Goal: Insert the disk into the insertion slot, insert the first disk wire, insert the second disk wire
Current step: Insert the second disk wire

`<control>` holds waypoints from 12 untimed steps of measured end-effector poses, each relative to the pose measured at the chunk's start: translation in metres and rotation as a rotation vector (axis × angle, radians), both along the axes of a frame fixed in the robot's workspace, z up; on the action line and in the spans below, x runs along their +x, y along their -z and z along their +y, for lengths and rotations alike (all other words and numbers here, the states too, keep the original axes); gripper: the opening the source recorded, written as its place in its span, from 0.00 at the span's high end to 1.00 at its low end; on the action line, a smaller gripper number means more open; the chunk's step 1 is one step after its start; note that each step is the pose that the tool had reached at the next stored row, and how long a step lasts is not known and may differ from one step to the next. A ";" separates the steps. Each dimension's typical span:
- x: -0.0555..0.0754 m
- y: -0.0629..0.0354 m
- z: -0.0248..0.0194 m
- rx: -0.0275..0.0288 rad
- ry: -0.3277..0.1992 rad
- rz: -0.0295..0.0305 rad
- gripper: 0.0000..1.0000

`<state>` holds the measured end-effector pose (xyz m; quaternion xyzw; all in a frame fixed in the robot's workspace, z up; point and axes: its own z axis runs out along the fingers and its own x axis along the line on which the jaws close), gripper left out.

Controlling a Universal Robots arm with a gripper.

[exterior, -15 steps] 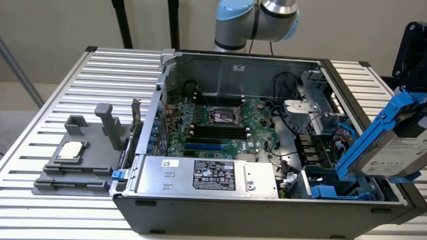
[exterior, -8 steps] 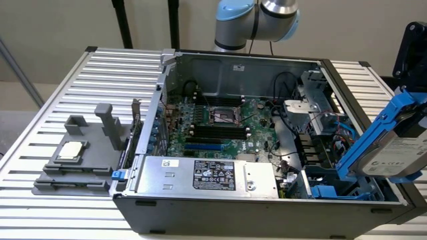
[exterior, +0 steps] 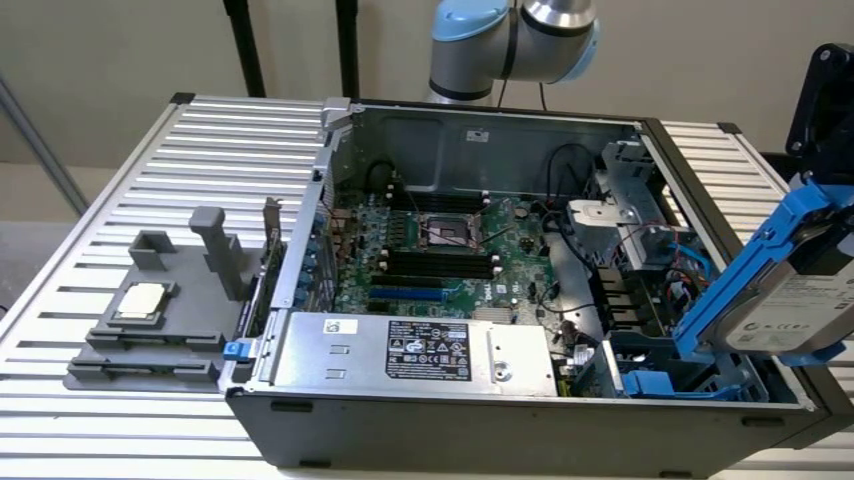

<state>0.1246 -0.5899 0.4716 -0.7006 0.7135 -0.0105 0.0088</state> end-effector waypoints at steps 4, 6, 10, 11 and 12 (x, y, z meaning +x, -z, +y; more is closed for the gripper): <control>-0.003 0.0000 0.0000 0.0002 0.000 0.0000 0.68; -0.010 0.0000 0.0000 0.0001 0.000 0.0000 0.68; -0.024 0.0001 0.0000 0.0001 0.000 0.0000 0.68; -0.027 0.0001 0.0002 0.0001 0.000 0.0000 0.68; -0.030 0.0000 0.0005 0.0001 0.000 0.0000 0.68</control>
